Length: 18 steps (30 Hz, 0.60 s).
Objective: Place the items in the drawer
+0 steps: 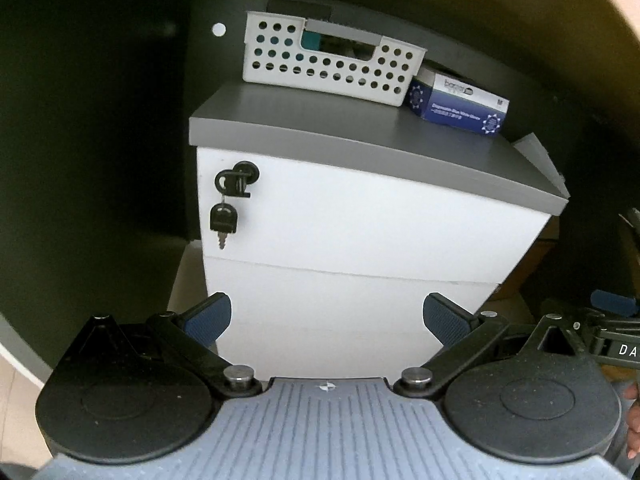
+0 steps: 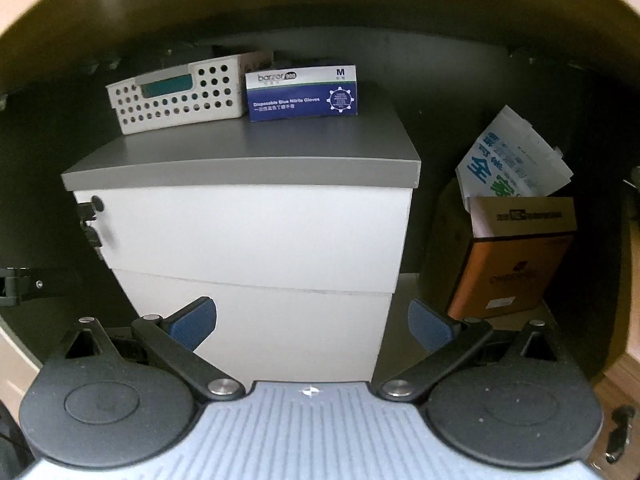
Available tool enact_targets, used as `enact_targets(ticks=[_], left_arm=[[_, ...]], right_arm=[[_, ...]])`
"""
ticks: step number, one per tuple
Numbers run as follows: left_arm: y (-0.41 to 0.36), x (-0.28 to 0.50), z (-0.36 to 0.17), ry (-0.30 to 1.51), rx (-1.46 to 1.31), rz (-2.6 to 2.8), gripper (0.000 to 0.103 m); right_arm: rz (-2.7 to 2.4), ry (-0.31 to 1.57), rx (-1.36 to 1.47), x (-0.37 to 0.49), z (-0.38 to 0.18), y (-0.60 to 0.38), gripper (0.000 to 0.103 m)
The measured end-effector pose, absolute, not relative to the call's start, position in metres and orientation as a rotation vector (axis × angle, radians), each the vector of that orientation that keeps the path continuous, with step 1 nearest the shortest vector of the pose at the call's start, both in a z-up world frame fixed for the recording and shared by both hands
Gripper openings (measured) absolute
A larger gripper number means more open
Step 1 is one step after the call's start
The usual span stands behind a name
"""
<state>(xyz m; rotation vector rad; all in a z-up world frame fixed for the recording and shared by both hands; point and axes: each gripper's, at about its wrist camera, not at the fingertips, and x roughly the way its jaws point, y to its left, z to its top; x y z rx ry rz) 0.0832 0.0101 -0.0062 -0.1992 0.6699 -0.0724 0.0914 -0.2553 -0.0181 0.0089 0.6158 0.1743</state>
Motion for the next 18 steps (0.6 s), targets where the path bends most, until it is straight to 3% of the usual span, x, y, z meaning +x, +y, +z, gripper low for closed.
enact_targets(ticks=[18], left_arm=[[-0.015,0.025,0.016,0.667,-0.047,-0.014,0.103]], right_arm=[[0.211,0.586,0.005,0.034,0.012,-0.257,0.103]])
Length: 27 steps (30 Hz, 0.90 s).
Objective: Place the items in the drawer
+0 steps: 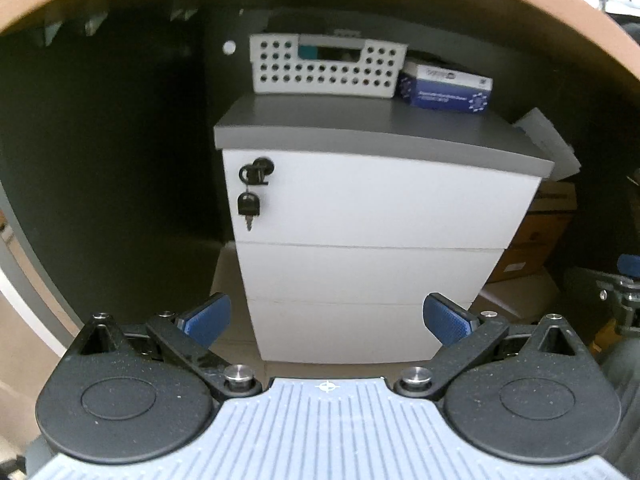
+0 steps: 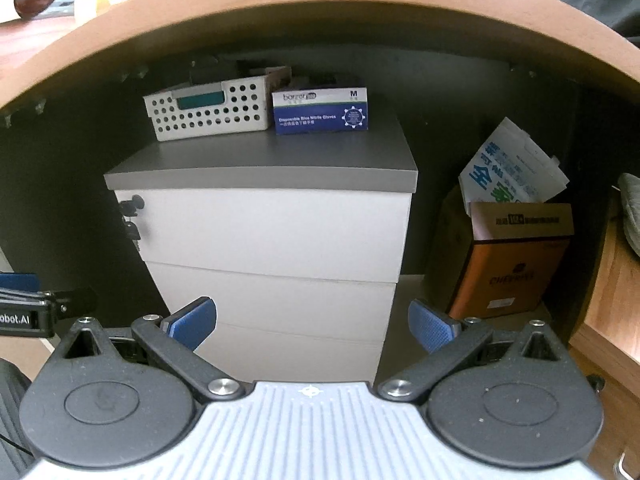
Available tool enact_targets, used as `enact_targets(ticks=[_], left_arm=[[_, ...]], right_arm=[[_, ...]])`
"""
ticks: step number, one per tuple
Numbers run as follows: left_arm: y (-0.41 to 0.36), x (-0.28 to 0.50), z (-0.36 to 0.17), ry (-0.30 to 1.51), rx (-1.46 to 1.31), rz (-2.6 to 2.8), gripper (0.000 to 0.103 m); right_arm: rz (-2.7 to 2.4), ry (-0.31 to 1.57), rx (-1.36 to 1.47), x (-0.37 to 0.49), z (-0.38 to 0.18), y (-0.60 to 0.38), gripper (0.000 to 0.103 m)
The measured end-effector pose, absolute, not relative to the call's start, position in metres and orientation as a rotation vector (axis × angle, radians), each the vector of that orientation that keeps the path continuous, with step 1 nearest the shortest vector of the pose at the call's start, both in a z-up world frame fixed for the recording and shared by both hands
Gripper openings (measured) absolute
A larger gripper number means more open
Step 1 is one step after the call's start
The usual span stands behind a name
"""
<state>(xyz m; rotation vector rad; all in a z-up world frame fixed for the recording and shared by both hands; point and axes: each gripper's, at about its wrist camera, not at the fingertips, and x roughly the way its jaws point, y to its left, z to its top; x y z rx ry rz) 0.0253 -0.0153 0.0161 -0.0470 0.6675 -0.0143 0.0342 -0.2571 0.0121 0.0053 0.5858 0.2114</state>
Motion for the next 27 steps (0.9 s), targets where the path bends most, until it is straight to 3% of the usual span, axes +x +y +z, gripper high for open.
enact_targets(ticks=[27], left_arm=[[-0.045,-0.046,0.086,0.556,0.078,0.068,0.103]], right_arm=[[0.282,0.503,0.014,-0.031,0.075,-0.257,0.103]])
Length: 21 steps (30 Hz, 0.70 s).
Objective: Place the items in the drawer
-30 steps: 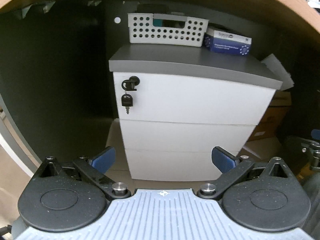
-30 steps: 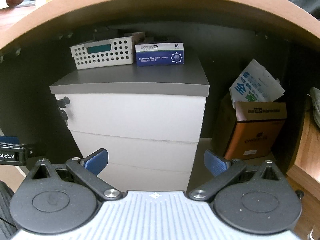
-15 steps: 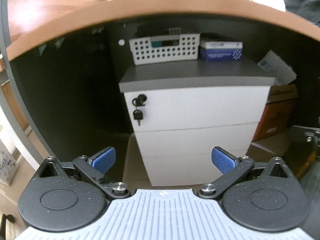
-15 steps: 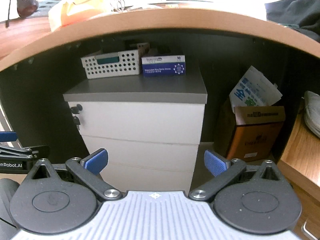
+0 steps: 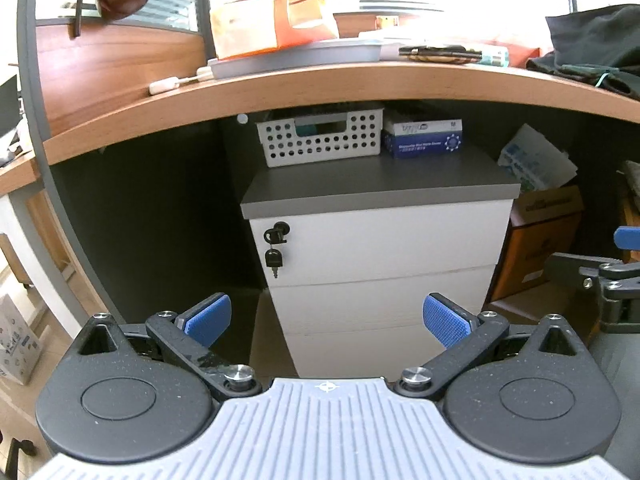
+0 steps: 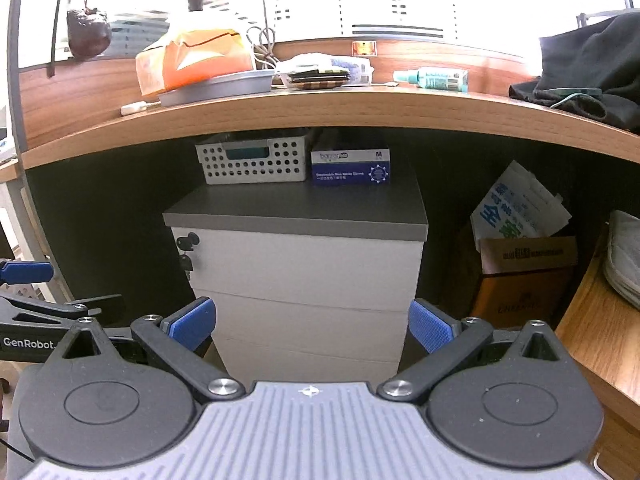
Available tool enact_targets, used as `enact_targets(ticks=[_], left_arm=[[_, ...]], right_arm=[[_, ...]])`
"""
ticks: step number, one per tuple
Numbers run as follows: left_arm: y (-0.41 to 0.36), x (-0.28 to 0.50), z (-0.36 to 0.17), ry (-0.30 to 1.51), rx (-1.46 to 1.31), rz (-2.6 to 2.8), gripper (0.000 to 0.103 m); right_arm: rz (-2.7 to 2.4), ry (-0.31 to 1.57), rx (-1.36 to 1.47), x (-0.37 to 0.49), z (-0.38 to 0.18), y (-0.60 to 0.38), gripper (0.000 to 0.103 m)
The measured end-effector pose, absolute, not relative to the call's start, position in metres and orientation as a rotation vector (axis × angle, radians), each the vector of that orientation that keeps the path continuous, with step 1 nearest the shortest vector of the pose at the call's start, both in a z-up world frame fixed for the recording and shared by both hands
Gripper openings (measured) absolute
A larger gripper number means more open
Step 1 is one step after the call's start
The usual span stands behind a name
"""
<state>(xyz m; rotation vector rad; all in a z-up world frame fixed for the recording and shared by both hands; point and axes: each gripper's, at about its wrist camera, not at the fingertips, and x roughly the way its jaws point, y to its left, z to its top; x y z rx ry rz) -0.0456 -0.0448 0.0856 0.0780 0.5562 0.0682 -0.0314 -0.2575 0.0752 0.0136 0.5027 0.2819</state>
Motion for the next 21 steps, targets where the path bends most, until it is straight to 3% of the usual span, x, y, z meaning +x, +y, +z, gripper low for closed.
enact_targets(ticks=[21], left_arm=[[-0.044,-0.054,0.045,0.685,0.063,0.088,0.103]], right_arm=[[0.261,0.574,0.022,-0.037,0.042,-0.251,0.103]])
